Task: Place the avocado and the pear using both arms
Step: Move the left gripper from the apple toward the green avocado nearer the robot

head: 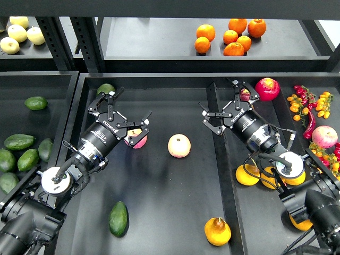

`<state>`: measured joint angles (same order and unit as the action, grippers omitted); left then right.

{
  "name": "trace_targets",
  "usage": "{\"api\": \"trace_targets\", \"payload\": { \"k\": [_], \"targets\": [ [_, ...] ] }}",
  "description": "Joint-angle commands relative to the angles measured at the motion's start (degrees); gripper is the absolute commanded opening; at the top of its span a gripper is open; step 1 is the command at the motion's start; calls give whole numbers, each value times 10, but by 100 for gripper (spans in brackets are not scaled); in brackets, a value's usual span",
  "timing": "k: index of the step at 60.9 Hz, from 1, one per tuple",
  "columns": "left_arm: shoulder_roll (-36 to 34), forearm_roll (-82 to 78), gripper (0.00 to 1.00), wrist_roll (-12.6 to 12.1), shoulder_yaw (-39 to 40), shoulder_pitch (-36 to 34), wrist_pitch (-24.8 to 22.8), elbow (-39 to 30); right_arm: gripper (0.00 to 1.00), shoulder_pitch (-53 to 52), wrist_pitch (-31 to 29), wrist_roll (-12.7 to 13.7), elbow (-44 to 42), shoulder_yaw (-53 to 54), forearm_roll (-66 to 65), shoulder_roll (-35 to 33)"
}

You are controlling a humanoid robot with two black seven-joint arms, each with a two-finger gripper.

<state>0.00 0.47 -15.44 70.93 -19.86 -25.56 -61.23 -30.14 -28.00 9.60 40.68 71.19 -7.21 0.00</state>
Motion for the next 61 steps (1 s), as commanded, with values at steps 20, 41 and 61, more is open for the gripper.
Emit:
{"api": "trace_targets", "payload": {
  "k": [20,41,61],
  "targets": [
    [0,1,99,1,3,0,-24,4,99,1,0,0,0,2,0,0],
    [0,0,99,-107,8,-8,-24,6,99,0,0,1,-1,2,0,0],
    [-58,8,97,-126,-73,-91,-24,10,99,3,0,2,-2,2,0,0]
  ]
}}
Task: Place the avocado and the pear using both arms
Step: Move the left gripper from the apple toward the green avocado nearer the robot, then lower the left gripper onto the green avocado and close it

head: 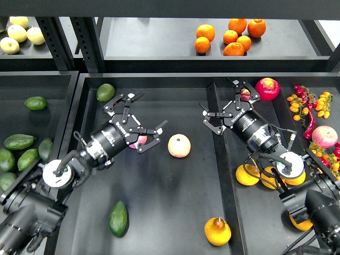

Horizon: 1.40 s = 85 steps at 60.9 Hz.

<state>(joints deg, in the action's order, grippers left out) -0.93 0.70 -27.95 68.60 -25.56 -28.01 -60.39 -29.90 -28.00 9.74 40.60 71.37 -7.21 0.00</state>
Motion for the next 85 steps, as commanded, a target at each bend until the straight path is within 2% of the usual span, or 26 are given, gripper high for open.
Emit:
{"api": "trace_targets", "payload": {
  "k": [1,11,21,28,30,40,56,69,85],
  "targets": [
    [-60,5,97,0,-62,-41,0,1,99,1,0,1,-1,0,0,0],
    [-151,11,97,0,-180,-86,0,-1,99,1,0,1,-1,0,0,0],
    [-213,11,97,0,-290,-142,0,-7,99,5,0,2,0,0,0,0],
    [-240,11,97,0,-352,-176,0,-13,99,8,0,2,0,0,0,0],
    [-256,10,97,0,-395,-197,0,-18,99,8,0,2,1,0,0,0],
    [-283,6,97,0,-477,-236,0,-27,99,8,0,2,0,1,0,0],
    [-300,-29,97,0,-523,-238,0,-38,99,8,0,3,0,1,0,0],
    [-300,-148,97,0,-556,-229,0,-33,99,8,0,3,0,1,0,0],
    [-292,-271,97,0,-560,-194,0,-18,99,9,0,3,0,1,0,0]
  ]
}}
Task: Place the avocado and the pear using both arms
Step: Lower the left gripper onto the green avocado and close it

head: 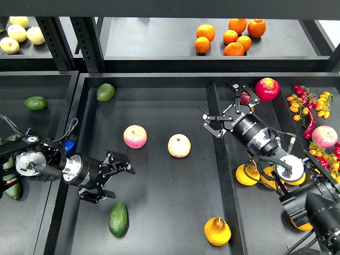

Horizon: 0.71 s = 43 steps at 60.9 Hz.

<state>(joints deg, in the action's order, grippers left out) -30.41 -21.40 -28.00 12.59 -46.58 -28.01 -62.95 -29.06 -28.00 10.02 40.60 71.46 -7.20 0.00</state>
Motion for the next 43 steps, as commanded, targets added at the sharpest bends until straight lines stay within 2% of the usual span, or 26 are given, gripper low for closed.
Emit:
{"api": "trace_targets", "payload": {
  "k": [1,43],
  "targets": [
    [3,-55,97,0,0,18,0,7,99,1,0,0,0,0,0,0],
    [55,-157,97,0,0,84,0,45,99,1,0,0,0,0,0,0]
  ]
}}
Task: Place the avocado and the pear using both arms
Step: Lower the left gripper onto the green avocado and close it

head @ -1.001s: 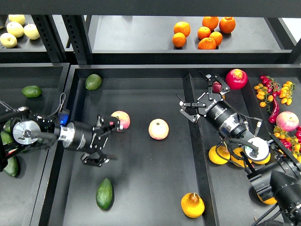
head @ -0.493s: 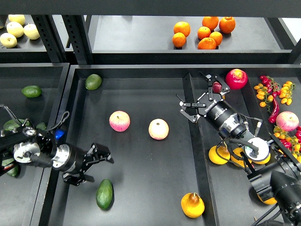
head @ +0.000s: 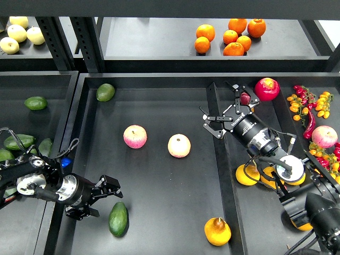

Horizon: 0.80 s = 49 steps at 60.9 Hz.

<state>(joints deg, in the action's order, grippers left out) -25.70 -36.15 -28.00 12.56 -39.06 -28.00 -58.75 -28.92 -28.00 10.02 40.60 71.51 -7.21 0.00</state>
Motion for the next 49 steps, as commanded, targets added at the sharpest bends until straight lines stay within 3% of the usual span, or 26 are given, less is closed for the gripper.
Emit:
{"api": "trace_targets", "payload": {
  "k": [1,44,49],
  "targets": [
    [9,-9,97,0,0,10,0,5,99,0,0,0,0,0,0,0],
    [45,-51,97,0,-12,9,0,45,99,5,0,0,1,-1,0,0],
    [46,-55,93,0,-13,10,0,51,99,6,0,0,1,-1,0,0]
  ]
}}
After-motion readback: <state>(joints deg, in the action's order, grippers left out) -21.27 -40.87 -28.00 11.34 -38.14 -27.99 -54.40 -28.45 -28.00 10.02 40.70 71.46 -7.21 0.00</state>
